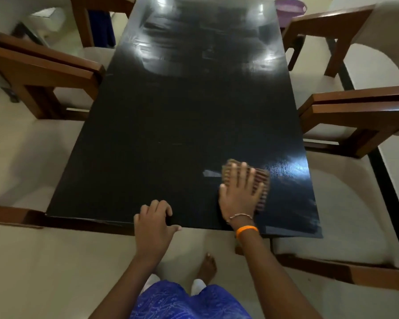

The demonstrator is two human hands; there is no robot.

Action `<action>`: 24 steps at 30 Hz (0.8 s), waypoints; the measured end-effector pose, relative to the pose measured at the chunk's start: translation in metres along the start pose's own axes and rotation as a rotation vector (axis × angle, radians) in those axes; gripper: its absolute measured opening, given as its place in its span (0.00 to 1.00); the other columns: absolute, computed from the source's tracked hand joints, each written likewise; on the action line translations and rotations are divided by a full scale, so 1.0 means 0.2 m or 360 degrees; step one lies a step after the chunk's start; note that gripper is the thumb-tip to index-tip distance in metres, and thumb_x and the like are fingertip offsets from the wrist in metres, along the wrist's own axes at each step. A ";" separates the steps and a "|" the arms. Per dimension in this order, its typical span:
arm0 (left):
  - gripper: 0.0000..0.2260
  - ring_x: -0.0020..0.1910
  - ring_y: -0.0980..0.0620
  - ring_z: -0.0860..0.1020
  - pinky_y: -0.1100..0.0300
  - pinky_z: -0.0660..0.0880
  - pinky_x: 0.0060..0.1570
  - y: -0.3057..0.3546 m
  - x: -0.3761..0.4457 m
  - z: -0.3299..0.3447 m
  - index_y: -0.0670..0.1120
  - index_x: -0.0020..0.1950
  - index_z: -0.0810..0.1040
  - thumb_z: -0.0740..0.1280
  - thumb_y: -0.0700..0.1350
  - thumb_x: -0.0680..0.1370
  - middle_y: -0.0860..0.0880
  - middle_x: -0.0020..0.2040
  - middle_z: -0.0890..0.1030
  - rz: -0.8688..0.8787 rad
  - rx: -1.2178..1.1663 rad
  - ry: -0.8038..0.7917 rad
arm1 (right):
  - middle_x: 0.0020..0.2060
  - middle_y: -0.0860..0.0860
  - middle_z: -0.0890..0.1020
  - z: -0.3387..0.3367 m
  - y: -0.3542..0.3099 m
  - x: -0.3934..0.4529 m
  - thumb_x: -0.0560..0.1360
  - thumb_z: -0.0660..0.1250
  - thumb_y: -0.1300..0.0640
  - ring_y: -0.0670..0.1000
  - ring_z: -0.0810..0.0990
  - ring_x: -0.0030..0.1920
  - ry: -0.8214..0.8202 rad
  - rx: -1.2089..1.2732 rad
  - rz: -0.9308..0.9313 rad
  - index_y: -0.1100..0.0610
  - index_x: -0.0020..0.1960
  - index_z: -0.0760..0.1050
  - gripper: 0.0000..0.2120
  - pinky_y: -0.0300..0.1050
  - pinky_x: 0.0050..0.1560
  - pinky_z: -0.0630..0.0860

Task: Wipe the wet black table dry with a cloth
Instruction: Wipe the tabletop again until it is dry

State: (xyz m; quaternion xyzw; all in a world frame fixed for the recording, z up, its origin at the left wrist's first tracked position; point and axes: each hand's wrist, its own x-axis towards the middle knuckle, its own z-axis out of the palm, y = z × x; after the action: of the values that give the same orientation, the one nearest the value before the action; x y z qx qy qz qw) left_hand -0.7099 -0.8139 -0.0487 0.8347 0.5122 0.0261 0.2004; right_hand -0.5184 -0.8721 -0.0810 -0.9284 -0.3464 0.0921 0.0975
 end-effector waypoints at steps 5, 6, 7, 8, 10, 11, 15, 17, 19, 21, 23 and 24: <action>0.21 0.47 0.55 0.65 0.60 0.59 0.45 0.02 0.01 0.00 0.52 0.52 0.72 0.76 0.53 0.65 0.53 0.50 0.72 -0.0077 0.0033 0.0037 | 0.76 0.54 0.52 0.05 -0.44 -0.04 0.77 0.56 0.49 0.59 0.48 0.76 -0.0314 -0.0018 -0.0798 0.53 0.75 0.51 0.30 0.65 0.71 0.46; 0.23 0.50 0.54 0.66 0.61 0.60 0.47 0.02 0.01 -0.01 0.52 0.56 0.72 0.75 0.54 0.65 0.52 0.54 0.72 -0.0086 0.0038 0.0025 | 0.75 0.55 0.56 0.05 -0.45 -0.02 0.77 0.57 0.48 0.59 0.52 0.75 -0.0311 -0.0043 -0.0882 0.53 0.74 0.54 0.28 0.64 0.71 0.48; 0.25 0.54 0.53 0.67 0.61 0.60 0.50 0.03 0.01 -0.01 0.52 0.60 0.71 0.75 0.54 0.66 0.52 0.58 0.71 -0.0091 0.0043 0.0008 | 0.73 0.54 0.61 0.05 -0.44 0.00 0.76 0.56 0.47 0.59 0.56 0.74 -0.0283 -0.0065 -0.0932 0.53 0.73 0.58 0.27 0.62 0.72 0.50; 0.28 0.59 0.52 0.66 0.60 0.61 0.53 0.03 0.01 -0.01 0.53 0.63 0.69 0.74 0.55 0.67 0.52 0.61 0.70 -0.0083 0.0046 -0.0010 | 0.72 0.53 0.64 0.05 -0.40 0.02 0.75 0.55 0.46 0.58 0.59 0.73 -0.0237 -0.0073 -0.0956 0.52 0.71 0.60 0.27 0.61 0.72 0.52; 0.32 0.66 0.51 0.62 0.57 0.60 0.62 0.03 0.02 -0.02 0.56 0.68 0.65 0.73 0.56 0.67 0.53 0.67 0.65 -0.0045 0.0047 -0.0052 | 0.71 0.51 0.67 0.05 -0.28 0.08 0.73 0.53 0.44 0.56 0.61 0.73 -0.0167 -0.0097 -0.0898 0.50 0.70 0.62 0.27 0.61 0.72 0.50; 0.34 0.68 0.51 0.60 0.55 0.58 0.66 0.02 0.03 -0.03 0.56 0.69 0.63 0.73 0.57 0.67 0.52 0.69 0.63 -0.0033 0.0050 -0.0070 | 0.71 0.50 0.67 0.04 -0.20 0.11 0.73 0.54 0.44 0.55 0.61 0.73 -0.0128 -0.0118 -0.0824 0.49 0.71 0.62 0.27 0.61 0.72 0.49; 0.40 0.74 0.49 0.51 0.51 0.44 0.73 0.00 0.08 -0.04 0.57 0.74 0.55 0.71 0.60 0.67 0.52 0.73 0.56 0.0027 0.0100 -0.0161 | 0.72 0.50 0.66 -0.04 0.19 0.22 0.73 0.51 0.42 0.54 0.61 0.73 0.0042 -0.0188 -0.0364 0.48 0.72 0.62 0.28 0.66 0.69 0.54; 0.42 0.76 0.49 0.47 0.50 0.36 0.71 -0.03 0.10 -0.03 0.56 0.75 0.53 0.71 0.62 0.67 0.52 0.74 0.55 0.0084 0.0092 -0.0184 | 0.74 0.51 0.62 -0.08 0.32 0.26 0.73 0.51 0.42 0.56 0.56 0.75 0.0063 -0.0111 -0.0058 0.49 0.73 0.59 0.29 0.68 0.70 0.51; 0.41 0.76 0.49 0.47 0.50 0.34 0.69 -0.07 0.13 -0.02 0.55 0.75 0.55 0.70 0.62 0.68 0.52 0.75 0.57 0.0116 0.0047 -0.0144 | 0.75 0.54 0.59 -0.09 0.31 0.27 0.73 0.50 0.43 0.58 0.52 0.75 0.0097 -0.0027 0.0251 0.52 0.74 0.57 0.31 0.69 0.71 0.47; 0.39 0.76 0.49 0.48 0.50 0.33 0.69 -0.10 0.15 -0.02 0.53 0.75 0.57 0.70 0.61 0.68 0.51 0.74 0.59 0.0132 0.0010 -0.0109 | 0.75 0.56 0.57 -0.06 0.18 0.28 0.72 0.49 0.43 0.60 0.50 0.75 0.0148 0.0020 0.0411 0.55 0.75 0.55 0.33 0.70 0.70 0.46; 0.39 0.76 0.49 0.50 0.50 0.35 0.69 -0.15 0.16 -0.03 0.51 0.74 0.59 0.70 0.61 0.68 0.51 0.74 0.62 0.0129 0.0009 -0.0092 | 0.76 0.57 0.56 0.00 -0.04 0.30 0.72 0.46 0.42 0.61 0.49 0.76 0.0140 0.0044 0.0363 0.56 0.75 0.54 0.35 0.70 0.70 0.44; 0.40 0.76 0.48 0.53 0.48 0.38 0.70 -0.19 0.16 -0.04 0.50 0.73 0.61 0.71 0.61 0.66 0.50 0.72 0.65 0.0127 0.0020 -0.0089 | 0.76 0.56 0.56 0.04 -0.17 0.31 0.71 0.44 0.41 0.61 0.49 0.76 0.0114 0.0047 0.0273 0.55 0.75 0.55 0.36 0.69 0.70 0.42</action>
State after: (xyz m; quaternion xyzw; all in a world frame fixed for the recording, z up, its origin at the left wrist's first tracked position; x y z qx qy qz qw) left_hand -0.7283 -0.7684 -0.0606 0.8562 0.4728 0.0074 0.2082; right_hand -0.4954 -0.8054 -0.0864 -0.9559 -0.2604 0.0718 0.1152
